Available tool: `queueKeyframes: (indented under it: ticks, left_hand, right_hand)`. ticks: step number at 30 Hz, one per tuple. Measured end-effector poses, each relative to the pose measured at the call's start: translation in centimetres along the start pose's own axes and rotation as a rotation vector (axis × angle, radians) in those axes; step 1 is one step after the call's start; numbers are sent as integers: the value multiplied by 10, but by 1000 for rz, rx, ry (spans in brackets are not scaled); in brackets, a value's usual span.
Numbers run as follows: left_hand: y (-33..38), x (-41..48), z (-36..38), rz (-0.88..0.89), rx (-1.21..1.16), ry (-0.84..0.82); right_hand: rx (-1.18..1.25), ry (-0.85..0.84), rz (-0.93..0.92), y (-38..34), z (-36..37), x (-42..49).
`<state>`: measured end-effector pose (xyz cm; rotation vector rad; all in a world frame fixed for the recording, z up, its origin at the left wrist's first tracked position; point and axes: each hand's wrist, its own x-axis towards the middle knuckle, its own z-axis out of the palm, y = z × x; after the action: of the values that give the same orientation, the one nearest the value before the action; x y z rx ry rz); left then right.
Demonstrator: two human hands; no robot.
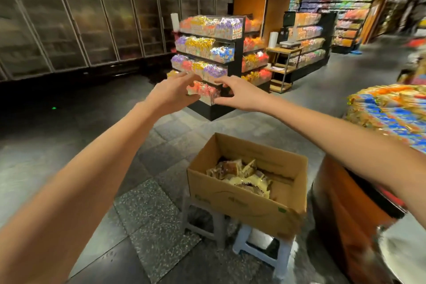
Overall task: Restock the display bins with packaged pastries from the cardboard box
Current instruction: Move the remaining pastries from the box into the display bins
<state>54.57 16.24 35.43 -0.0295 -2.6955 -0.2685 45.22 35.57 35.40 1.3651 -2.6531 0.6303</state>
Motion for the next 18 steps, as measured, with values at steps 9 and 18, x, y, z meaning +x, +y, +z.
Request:
queueKeyframes:
  ticks: [9, 18]
  left_hand:
    - [-52, 72, 95, 136, -110, -222]
    - [-49, 141, 216, 250, -185, -416]
  right_hand:
    - [26, 39, 309, 65, 47, 31]
    - [50, -44, 452, 167, 105, 38]
